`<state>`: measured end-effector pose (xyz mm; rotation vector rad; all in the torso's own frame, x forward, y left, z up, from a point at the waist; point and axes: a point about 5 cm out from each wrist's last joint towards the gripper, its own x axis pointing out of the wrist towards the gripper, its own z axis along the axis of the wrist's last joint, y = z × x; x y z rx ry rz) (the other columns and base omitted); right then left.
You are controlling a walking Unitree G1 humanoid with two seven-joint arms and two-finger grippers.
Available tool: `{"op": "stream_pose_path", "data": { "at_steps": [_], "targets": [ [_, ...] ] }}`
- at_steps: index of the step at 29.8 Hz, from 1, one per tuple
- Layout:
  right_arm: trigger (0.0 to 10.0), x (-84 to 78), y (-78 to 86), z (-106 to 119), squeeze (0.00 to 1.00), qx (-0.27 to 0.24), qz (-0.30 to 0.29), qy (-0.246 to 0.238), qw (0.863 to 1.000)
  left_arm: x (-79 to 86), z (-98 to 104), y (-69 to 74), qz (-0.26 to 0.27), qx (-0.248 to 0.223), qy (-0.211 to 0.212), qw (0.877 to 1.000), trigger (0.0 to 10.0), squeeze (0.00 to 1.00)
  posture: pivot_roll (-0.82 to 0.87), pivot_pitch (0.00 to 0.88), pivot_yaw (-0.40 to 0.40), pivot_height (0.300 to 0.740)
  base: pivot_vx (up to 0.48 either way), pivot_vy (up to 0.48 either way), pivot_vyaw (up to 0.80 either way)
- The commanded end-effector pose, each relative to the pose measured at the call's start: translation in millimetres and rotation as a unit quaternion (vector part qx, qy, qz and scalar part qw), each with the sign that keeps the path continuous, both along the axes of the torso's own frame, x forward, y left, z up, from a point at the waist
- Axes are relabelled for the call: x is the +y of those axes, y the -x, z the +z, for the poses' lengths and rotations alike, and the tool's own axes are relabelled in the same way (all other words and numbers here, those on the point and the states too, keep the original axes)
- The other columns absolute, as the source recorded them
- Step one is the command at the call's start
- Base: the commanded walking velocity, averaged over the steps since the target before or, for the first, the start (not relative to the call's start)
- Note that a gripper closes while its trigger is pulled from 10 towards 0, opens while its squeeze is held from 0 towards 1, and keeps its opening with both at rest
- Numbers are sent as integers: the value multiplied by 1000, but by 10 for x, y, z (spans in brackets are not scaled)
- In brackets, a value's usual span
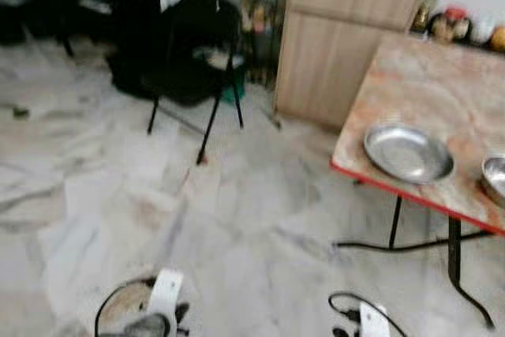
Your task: Setting the table
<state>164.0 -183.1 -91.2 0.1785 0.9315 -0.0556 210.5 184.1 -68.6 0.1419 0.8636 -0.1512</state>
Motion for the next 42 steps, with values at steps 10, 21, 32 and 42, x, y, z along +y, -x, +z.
{"op": "stream_pose_path", "data": {
  "at_steps": [10,21,32,42],
  "targets": [
    [10000,-46,23,-5,0,4,-2,5,1000,-30,-30,41,2,10,3,1000,10000,0,25,0,-38,740,0,0,-776],
    [10000,-2,28,-14,0,9,4,4,1000,-27,-19,22,14,4,9,1000,10000,0,28,0,-42,740,0,0,-778],
    [10000,151,2,-18,0,4,4,-1,1000,-23,-23,30,16,9,18,1000,10000,0,24,0,-41,740,0,0,-140],
    [10000,55,52,-29,0,9,2,6,1000,-13,-23,30,12,12,16,1000,10000,0,25,0,-42,740,266,0,0]
  ]
}}
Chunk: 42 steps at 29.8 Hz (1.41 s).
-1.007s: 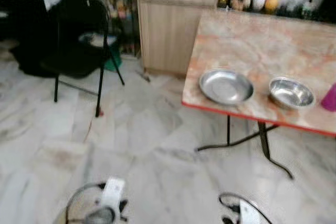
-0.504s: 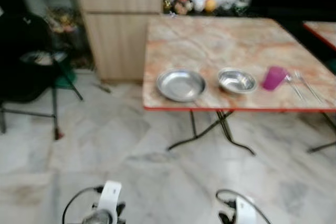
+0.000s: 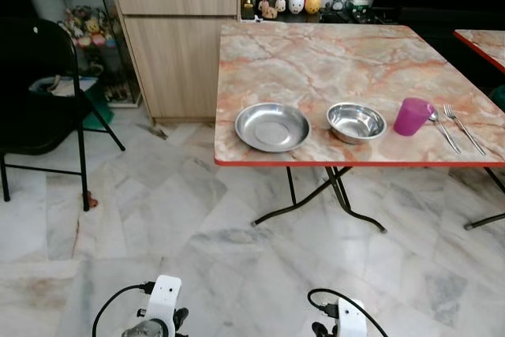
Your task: Setting the table
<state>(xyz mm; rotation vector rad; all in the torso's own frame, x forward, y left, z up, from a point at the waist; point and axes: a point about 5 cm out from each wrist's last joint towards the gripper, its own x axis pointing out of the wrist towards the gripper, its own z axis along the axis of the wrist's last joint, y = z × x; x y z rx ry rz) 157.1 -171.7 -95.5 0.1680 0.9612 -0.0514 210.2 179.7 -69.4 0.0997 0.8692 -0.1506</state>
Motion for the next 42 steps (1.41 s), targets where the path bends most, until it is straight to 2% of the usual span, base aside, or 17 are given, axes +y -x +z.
{"op": "stream_pose_path", "data": {
  "at_steps": [1,4,6,9,10,14,23,26,27,28,31,35,36,41,42],
  "targets": [
    [10000,-164,9,17,0,-4,-7,7,1000,30,-14,26,3,8,-2,1000,10000,0,25,0,-42,740,289,0,0],
    [10000,-244,30,20,0,-3,-10,10,1000,23,-17,29,0,10,-2,1000,10000,0,26,0,-42,740,286,0,0],
    [10000,-240,36,17,0,-3,-9,11,1000,16,-18,29,-1,11,-2,1000,10000,0,26,0,-42,740,283,0,0],
    [10000,-113,27,4,0,-2,-3,6,1000,0,-19,28,-2,11,-1,1000,10000,0,25,0,-43,740,281,0,0],
    [10000,-21,14,-1,0,-2,1,3,1000,-8,-20,28,-2,10,0,1000,10000,0,25,0,-42,740,277,0,0],
    [10000,128,-38,6,0,-3,9,-3,1000,7,-36,57,-1,16,-3,1000,10000,0,24,0,-42,740,273,0,0],
    [10000,186,-125,36,0,-7,13,-1,1000,35,-65,111,-3,26,-19,999,10000,0,23,0,-42,740,56,0,0],
    [10000,79,-138,47,0,-10,9,4,1000,37,-71,122,-1,27,-16,999,10000,0,23,0,-42,740,0,0,0],
    [10000,-24,-120,49,0,-10,6,8,1000,43,-75,132,-1,29,-16,999,10000,0,22,0,-42,740,0,0,0],
    [10000,-24,-120,49,0,-10,6,8,1000,43,-75,132,-1,29,-16,999,10000,0,22,0,-42,740,0,0,0],
    [10000,-236,-46,47,0,-7,-1,16,1000,56,-87,160,-11,33,-21,999,10000,0,18,0,-41,740,0,0,0],
    [10000,-265,-14,40,0,-5,-1,16,1000,49,-92,169,-19,34,-25,999,10000,0,18,0,-41,740,0,-66,0],
    [10000,-255,-13,37,0,-5,-1,16,1000,49,-93,171,-19,34,-24,999,10000,0,18,0,-41,740,0,-262,0],
    [10000,27,-54,19,0,-5,11,5,1000,46,-97,178,-18,34,-24,999,10000,0,20,0,-43,740,0,-263,0],
    [10000,129,-78,21,0,-6,16,1,1000,46,-97,179,-17,34,-24,999,10000,0,20,0,-43,740,0,-266,0]
  ]
}}
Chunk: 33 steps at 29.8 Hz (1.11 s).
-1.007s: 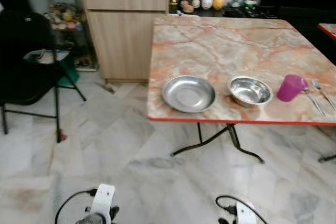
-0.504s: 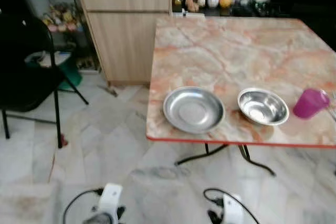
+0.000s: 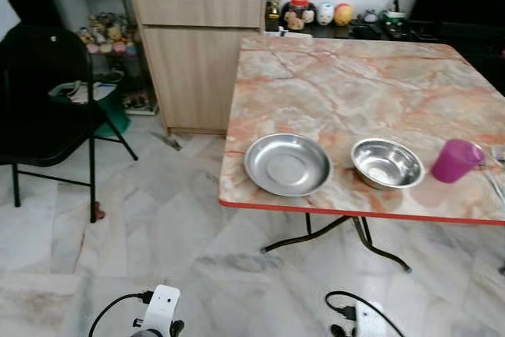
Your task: Setting the table
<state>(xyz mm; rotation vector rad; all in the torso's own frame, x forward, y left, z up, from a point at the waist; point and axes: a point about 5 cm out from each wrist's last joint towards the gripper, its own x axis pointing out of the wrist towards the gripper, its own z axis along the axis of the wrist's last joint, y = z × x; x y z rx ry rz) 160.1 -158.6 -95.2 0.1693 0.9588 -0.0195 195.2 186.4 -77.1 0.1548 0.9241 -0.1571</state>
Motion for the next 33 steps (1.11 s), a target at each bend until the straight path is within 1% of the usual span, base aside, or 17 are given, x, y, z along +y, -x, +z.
{"op": "stream_pose_path", "data": {
  "at_steps": [1,4,5,11,15,17,24,26,28,33],
  "targets": [
    [10000,22,-55,20,0,-4,4,8,1000,-22,-20,29,-3,8,1,1000,10000,0,20,0,-43,740,0,-266,0],
    [10000,122,-85,27,0,-4,8,5,1000,-25,-19,27,-3,7,1,1000,10000,0,21,0,-44,740,0,-176,0],
    [10000,129,-88,28,0,-4,8,5,1000,-25,-19,26,-3,7,1,1000,10000,0,21,0,-44,740,0,0,0],
    [10000,62,-129,46,0,-6,4,10,1000,-18,-15,20,2,5,3,1000,10000,0,22,0,-44,740,0,0,0],
    [10000,-18,-148,58,0,-8,2,13,1000,-15,-15,22,0,5,2,1000,10000,0,23,0,-44,740,0,0,0],
    [10000,-75,-149,62,0,-10,1,15,1000,-18,-13,21,-7,3,-3,1000,10000,0,23,0,-44,740,0,-345,0],
    [10000,-84,-173,73,0,-12,2,16,1000,-58,-26,34,-14,6,-4,1000,10000,0,23,0,-44,740,0,-441,0],
    [10000,-82,-179,76,0,-12,2,15,1000,-55,-26,35,-7,6,-1,1000,10000,0,22,0,-46,740,0,0,0],
    [10000,-123,-158,70,0,-11,0,16,1000,-52,-24,31,-6,5,-1,1000,10000,0,23,0,-46,740,0,0,0],
    [10000,-127,-154,69,0,-11,1,15,1000,-37,-18,24,-5,3,0,1000,10000,0,23,0,-46,740,0,0,0]
  ]
}}
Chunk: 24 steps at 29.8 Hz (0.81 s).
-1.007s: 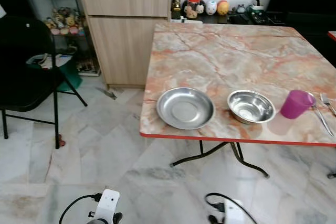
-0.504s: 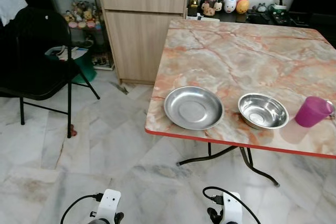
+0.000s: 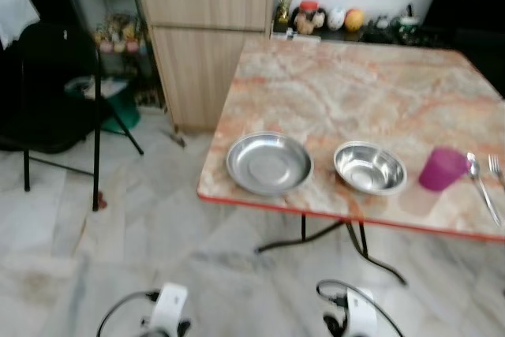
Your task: Setting the table
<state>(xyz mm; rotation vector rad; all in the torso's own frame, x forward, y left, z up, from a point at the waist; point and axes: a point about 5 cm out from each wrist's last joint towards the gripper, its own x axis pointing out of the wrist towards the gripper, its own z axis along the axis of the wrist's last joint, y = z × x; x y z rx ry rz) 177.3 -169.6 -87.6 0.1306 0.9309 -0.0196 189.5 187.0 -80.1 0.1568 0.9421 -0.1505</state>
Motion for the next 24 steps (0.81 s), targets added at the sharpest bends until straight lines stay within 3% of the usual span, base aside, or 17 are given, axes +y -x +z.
{"op": "stream_pose_path", "data": {
  "at_steps": [1,9,10,11,12,14,15,16,17,18,19,20,21,22,23,24],
  "targets": [
    [10000,-18,19,-8,0,3,-6,-2,1000,-41,14,-36,-7,-7,2,1000,10000,0,23,0,-46,740,0,0,0],
    [10000,-31,20,-7,0,3,-8,-2,1000,-16,91,-153,2,-47,-4,999,10000,0,17,0,-45,740,0,0,0],
    [10000,-35,22,-7,0,2,-9,-2,1000,22,176,-275,7,-82,-15,996,10000,0,18,0,-45,740,0,0,0],
    [10000,-35,22,-7,0,2,-9,-2,1000,22,176,-275,7,-82,-15,996,10000,0,18,0,-45,740,0,0,0],
    [10000,-42,25,-8,0,2,-11,1,1000,95,299,-427,25,-129,-23,991,10000,0,19,0,-46,740,0,0,0],
    [10000,-46,29,-9,0,3,-12,2,1000,132,363,-495,33,-152,-27,987,10000,0,19,0,-46,740,0,0,0],
    [10000,-44,34,-12,0,3,-12,2,1000,247,604,-720,53,-232,-37,971,10000,0,19,0,-47,740,0,0,0],
    [10000,-45,36,-13,0,4,-12,3,1000,308,746,-835,63,-273,-44,959,10000,0,22,0,-47,740,0,0,0],
    [10000,-45,36,-13,0,4,-12,3,1000,308,746,-835,63,-273,-44,959,10000,0,22,0,-47,740,0,0,0],
    [10000,-47,38,-13,0,4,-12,3,1000,347,873,-928,70,-307,-46,948,10000,0,24,0,-49,740,0,0,0],
    [10000,-48,39,-14,0,4,-12,4,1000,397,1082,-1067,82,-360,-52,928,10000,0,22,0,-47,740,0,0,0],
    [10000,-48,39,-14,0,4,-12,4,1000,397,1082,-1067,82,-360,-52,928,10000,0,22,0,-47,740,0,0,0],
    [10000,-48,40,-14,0,4,-12,4,1000,422,1274,-1181,93,-405,-54,908,10000,0,22,0,-47,740,0,0,0],
    [10000,-49,41,-14,0,4,-12,4,1000,427,1393,-1248,97,-431,-50,896,10000,0,21,0,-47,740,0,0,0],
    [10000,-49,41,-14,0,4,-12,4,1000,427,1393,-1248,97,-431,-50,896,10000,0,21,0,-47,740,0,0,0],
    [10000,-52,43,-15,0,4,-12,5,1000,408,1578,-1345,99,-470,-33,877,10000,0,21,0,-47,740,0,0,0]
  ]
}}
